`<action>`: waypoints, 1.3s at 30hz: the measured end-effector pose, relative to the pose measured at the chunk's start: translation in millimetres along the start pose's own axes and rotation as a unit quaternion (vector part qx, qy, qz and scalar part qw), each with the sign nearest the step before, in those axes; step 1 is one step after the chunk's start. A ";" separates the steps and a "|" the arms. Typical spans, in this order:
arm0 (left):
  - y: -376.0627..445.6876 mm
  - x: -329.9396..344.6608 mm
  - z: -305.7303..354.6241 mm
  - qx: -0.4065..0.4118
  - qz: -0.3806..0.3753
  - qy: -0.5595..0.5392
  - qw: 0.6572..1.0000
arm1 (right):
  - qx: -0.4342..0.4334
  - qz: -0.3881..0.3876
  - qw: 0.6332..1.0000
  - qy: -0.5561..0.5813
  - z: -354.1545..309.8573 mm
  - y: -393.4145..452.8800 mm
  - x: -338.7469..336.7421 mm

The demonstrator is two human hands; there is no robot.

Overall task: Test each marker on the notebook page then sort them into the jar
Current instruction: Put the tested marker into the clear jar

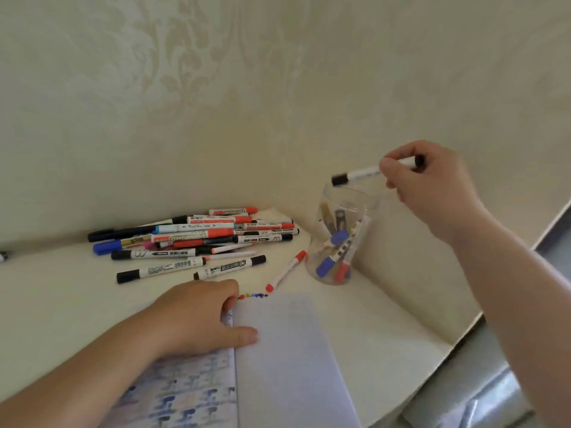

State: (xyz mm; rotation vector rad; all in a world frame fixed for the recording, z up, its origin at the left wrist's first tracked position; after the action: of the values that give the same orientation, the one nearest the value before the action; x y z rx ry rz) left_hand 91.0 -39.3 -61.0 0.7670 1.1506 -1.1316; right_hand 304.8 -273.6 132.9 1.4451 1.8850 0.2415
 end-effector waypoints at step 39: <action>-14.0 0.1 -1.8 0.006 0.097 -0.085 0.992 | 0.097 -0.258 0.921 0.275 14.4 -126.9 176.5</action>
State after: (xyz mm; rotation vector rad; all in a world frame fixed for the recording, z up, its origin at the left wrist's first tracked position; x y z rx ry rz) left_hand 77.0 -41.8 -60.5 0.7591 0.9076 -1.0199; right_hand 201.2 -163.8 -24.2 0.9980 2.7436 0.2222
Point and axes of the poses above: each hand's wrist, its own y-axis towards the middle knuckle, its own x-axis out of the palm, z = x × y, the point moved 7 cm from there along y, towards the middle knuckle, and after that the axes turned 1 degree about -z, right-handed, at the moved point
